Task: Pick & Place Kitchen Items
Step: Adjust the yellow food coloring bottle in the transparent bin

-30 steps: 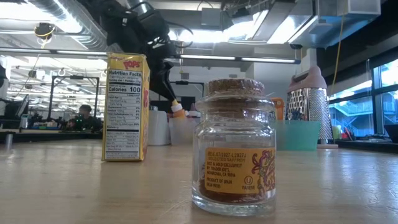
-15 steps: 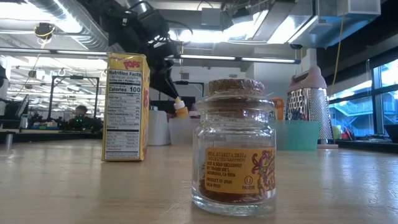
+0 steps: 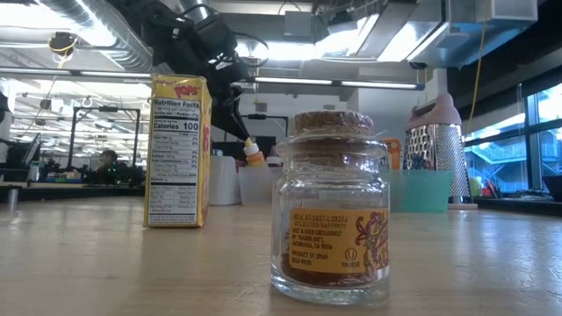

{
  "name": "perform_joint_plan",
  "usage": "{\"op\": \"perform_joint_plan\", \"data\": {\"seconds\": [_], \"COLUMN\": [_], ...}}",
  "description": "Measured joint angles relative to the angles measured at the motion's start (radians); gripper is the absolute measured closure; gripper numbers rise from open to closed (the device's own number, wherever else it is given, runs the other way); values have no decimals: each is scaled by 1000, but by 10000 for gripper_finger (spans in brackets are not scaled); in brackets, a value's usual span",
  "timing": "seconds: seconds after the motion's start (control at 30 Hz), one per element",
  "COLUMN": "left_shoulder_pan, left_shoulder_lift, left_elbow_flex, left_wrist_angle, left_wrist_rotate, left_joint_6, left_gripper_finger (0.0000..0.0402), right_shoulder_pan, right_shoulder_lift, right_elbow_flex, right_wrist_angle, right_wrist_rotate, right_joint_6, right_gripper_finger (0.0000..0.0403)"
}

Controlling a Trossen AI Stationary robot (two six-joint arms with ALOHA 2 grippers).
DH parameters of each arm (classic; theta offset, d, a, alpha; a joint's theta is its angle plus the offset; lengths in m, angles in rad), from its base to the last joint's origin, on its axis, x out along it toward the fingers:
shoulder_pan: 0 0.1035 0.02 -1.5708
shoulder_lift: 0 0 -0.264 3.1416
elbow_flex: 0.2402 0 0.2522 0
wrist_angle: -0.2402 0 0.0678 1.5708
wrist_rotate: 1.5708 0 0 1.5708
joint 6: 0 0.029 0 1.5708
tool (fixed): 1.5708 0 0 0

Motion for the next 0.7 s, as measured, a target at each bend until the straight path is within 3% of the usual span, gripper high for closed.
{"op": "perform_joint_plan", "data": {"seconds": [0.13, 0.47, 0.7], "left_shoulder_pan": [13, 29, 36], "left_shoulder_lift": [0, 5, 85], "left_elbow_flex": [7, 164, 265], "left_wrist_angle": [-49, -205, -384], "left_wrist_rotate": [4, 10, 32], "left_joint_6": [-15, 38, 93], "left_gripper_finger": [390, 390, 391], "right_shoulder_pan": [0, 0, 0], "right_shoulder_lift": [6, 57, 77], "right_elbow_flex": [1, 1, 1], "right_wrist_angle": [3, 2, 9], "right_wrist_rotate": [1, 2, 3], "right_joint_6": [0, -5, 9], "right_gripper_finger": [204, 204, 204]}}
